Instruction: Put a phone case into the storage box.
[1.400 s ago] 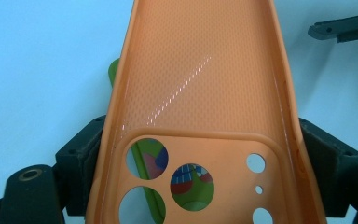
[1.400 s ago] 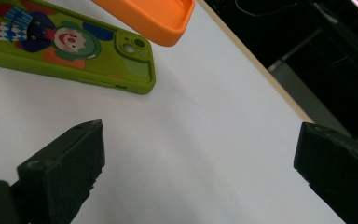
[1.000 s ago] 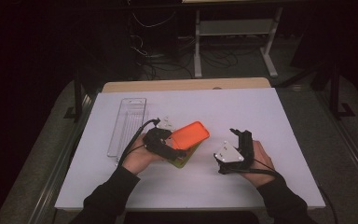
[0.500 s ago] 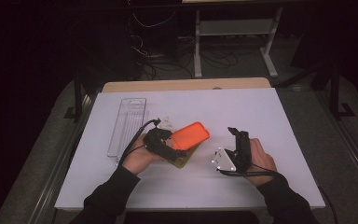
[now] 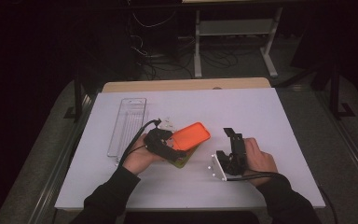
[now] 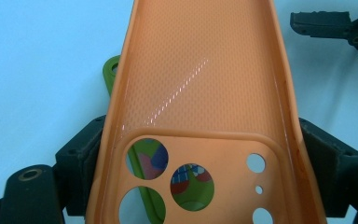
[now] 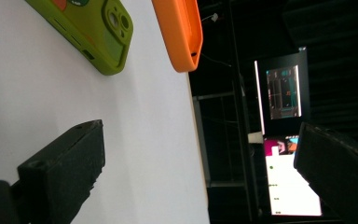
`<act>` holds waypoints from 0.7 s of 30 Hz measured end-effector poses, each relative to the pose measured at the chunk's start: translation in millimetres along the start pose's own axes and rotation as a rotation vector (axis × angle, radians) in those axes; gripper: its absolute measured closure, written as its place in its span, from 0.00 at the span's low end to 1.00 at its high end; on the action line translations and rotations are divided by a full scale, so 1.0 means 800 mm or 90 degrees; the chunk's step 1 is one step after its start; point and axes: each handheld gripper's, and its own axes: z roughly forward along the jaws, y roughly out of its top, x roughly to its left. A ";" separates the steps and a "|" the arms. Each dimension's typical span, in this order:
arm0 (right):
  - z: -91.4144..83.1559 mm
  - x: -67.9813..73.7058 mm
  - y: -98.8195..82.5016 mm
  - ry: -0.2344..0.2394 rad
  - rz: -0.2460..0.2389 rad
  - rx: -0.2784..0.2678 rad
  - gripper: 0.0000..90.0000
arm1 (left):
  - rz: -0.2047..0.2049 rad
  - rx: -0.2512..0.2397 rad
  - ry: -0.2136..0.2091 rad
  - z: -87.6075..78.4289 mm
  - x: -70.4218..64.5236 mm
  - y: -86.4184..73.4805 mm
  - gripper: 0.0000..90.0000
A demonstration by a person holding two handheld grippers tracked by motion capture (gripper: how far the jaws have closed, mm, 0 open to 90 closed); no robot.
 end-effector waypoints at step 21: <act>0.003 0.008 0.027 -0.050 -0.059 -0.027 0.10 | 0.008 -0.010 -0.012 -0.003 -0.010 0.008 0.18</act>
